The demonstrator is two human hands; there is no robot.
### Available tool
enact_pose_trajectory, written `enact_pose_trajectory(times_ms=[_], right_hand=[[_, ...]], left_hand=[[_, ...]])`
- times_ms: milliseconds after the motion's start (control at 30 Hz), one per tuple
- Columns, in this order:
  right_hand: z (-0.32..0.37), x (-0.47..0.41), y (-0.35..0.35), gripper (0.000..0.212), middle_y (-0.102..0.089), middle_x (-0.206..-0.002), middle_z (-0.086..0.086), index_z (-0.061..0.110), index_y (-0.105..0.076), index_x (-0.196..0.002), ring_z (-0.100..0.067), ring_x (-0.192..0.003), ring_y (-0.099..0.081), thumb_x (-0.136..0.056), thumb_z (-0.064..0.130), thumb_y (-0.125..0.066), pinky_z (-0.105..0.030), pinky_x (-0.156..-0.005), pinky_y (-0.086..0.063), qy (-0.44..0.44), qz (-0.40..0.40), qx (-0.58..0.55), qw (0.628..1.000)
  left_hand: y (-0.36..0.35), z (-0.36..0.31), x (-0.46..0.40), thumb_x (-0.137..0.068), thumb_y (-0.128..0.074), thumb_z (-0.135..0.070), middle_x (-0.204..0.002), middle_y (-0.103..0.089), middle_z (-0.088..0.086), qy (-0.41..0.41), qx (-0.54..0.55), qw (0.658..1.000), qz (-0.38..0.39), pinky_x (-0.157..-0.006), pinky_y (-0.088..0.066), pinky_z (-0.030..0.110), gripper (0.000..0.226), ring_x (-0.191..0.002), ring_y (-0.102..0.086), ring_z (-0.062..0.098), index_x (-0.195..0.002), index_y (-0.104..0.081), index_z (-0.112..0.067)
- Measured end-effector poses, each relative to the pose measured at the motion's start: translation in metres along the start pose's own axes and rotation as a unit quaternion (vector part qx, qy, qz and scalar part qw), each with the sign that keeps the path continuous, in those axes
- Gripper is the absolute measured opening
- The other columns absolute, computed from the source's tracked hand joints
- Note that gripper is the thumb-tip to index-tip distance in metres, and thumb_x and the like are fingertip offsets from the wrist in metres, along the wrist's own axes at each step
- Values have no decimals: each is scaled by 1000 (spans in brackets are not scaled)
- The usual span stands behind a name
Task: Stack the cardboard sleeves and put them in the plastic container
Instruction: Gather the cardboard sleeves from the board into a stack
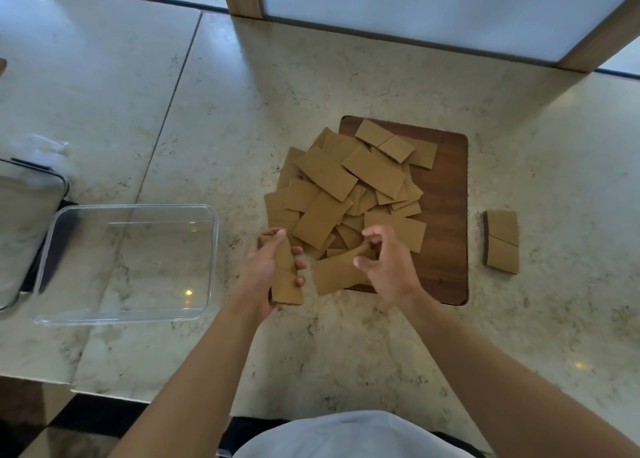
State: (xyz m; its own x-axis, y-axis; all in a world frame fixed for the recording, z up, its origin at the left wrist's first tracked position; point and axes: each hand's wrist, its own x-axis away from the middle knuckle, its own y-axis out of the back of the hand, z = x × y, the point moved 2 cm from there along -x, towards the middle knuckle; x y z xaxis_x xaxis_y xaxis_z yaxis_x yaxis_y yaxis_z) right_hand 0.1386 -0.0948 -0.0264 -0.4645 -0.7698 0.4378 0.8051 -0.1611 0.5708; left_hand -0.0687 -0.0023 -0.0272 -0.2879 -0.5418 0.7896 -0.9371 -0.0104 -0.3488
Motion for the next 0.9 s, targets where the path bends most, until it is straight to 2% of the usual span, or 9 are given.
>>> enact_pose_trajectory(times_ms=[67,200,333,467,567,700,800,833,900], right_hand=[[0,-3,15,56,-68,-107,5,29,-59,-133,-3,-92,-64,-86,8,-82,-5,-71,-48,-18,24,-69,997],[10,-4,47,49,-81,-103,-2,31,-62,-133,-11,-100,-75,-93,6,-75,-17,-85,-54,26,160,-172,972],[30,0,36,45,-81,-106,2,32,-65,-128,-11,-104,-76,-91,10,-78,-25,-89,-59,72,232,-157,957],[24,-9,19,38,-74,-103,16,37,-68,-110,2,-99,-67,-85,13,-84,-23,-90,-54,79,69,-168,980],[1,-19,35,35,-60,-124,11,38,-64,-120,-12,-122,-48,-91,28,-79,-36,-108,-43,37,-64,-13,997],[-29,-25,52,73,-46,-143,-6,26,-45,-151,-33,-136,-35,-89,46,-76,-49,-115,-29,12,-56,257,965],[-42,-26,65,50,-55,-118,-3,21,-60,-131,-28,-114,-50,-91,48,-73,-41,-98,-39,-9,-42,237,971],[-44,-25,70,29,-56,-104,1,20,-64,-110,-23,-99,-54,-94,44,-70,-35,-84,-42,-8,-35,180,983],[-48,-24,77,27,-53,-81,5,19,-55,-81,-14,-72,-50,-101,36,-63,-29,-64,-36,-22,-5,23,999]], left_hand=[[-9,-1,1,-106,-63,-31,-88,-67,19,7,-36,999,7,-47,-52,34,18,-58,-65,28,-116,-62,-17],[-29,-5,2,-101,-61,-57,-91,-69,18,-22,-217,976,-3,-55,-57,39,45,-61,-67,25,-122,-61,-17],[-55,3,11,-75,-58,-91,-129,-74,19,81,-351,914,188,-97,-58,58,81,-115,-71,42,-128,-70,-32],[-67,21,10,-93,-81,-36,-117,-75,31,152,-170,940,255,-78,-66,50,66,-90,-77,44,-147,-53,-10],[-69,26,1,-91,-63,9,-98,-71,24,111,-96,964,223,-66,-62,47,69,-72,-69,34,-146,-58,-32],[-79,23,-7,-89,-63,1,-94,-69,21,91,-10,980,179,-63,-59,46,48,-76,-69,35,-127,-69,-28],[-85,23,-12,-100,-65,-18,-95,-68,21,103,-20,985,139,-59,-57,39,18,-71,-69,32,-117,-66,-24],[-87,24,-15,-102,-66,-25,-94,-69,20,106,-32,986,125,-58,-56,39,17,-70,-68,31,-118,-65,-22],[-91,26,-21,-102,-66,-40,-90,-70,18,106,-66,986,110,-59,-55,40,29,-70,-68,31,-123,-63,-21]])
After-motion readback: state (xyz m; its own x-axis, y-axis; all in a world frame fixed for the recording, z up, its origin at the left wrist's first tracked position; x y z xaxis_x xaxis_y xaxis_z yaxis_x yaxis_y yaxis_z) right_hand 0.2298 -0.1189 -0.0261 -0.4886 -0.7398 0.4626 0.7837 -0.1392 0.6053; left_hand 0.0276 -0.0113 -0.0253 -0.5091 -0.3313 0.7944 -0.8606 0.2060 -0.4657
